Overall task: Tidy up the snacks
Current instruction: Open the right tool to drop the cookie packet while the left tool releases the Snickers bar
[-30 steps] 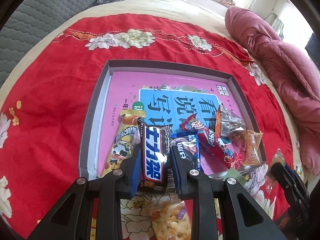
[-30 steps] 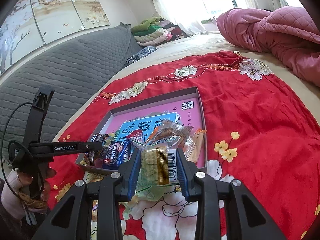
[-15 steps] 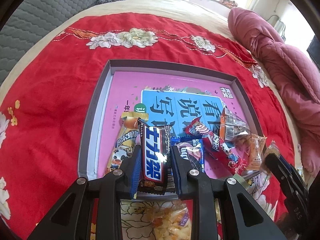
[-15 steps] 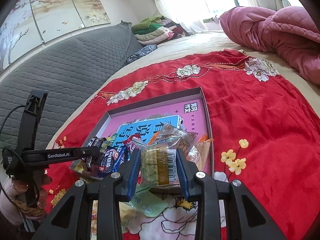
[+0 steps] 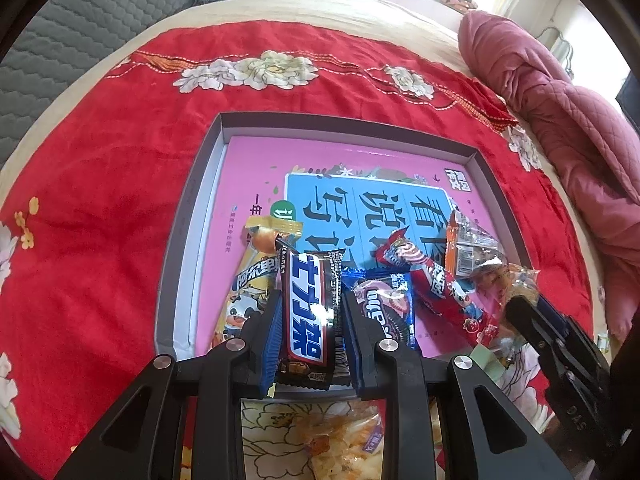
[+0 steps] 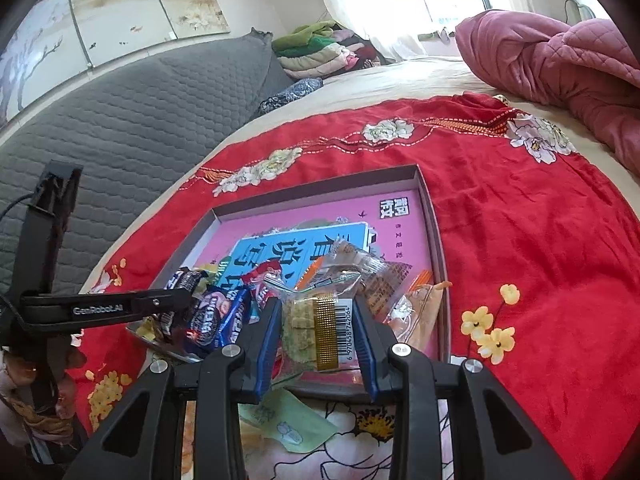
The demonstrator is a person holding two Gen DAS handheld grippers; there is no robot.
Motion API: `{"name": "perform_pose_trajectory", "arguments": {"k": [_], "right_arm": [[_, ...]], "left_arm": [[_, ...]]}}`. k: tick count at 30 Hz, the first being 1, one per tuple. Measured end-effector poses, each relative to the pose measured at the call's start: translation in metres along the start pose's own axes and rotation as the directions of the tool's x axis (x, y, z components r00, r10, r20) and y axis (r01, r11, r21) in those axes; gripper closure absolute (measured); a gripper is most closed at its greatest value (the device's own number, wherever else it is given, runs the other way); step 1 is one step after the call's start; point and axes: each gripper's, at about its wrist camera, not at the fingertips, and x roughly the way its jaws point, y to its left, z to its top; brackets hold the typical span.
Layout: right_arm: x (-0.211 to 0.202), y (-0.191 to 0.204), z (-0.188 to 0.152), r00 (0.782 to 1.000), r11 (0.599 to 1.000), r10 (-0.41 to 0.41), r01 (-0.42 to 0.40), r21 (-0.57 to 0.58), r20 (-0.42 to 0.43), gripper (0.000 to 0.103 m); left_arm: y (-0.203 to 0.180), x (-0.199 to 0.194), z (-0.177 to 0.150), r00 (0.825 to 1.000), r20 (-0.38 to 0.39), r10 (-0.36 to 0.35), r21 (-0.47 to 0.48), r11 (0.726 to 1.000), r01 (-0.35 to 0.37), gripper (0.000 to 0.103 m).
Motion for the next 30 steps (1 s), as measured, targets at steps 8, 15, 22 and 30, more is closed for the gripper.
{"name": "perform_pose_trajectory", "arguments": {"k": [8,15,22,30], "right_arm": [[0.0067,-0.0002,-0.0031,1.0,1.0,0.001,-0.001,-0.013,-0.009,0.068],[0.0091,-0.0012,-0.0038,1.0,1.0,-0.012,0.012,-0.007,-0.018,0.067],[0.0078,-0.0009,-0.0036,1.0,1.0,-0.003,0.003,-0.005,-0.014,0.061],[0.0041,-0.0019,-0.0031,1.0,1.0,-0.001,0.001,0.005,-0.002,0.06]], "left_arm": [[-0.001,0.0008,0.0,1.0,-0.001,0.001,0.002,1.0,-0.001,0.074],[-0.0004,0.0005,-0.0005,1.0,-0.002,0.0,-0.003,1.0,0.0,0.074],[0.0007,0.0003,-0.0008,1.0,-0.002,-0.001,-0.007,1.0,0.001,0.074],[0.0017,0.0,-0.0002,1.0,-0.001,-0.001,-0.008,1.0,0.001,0.074]]}}
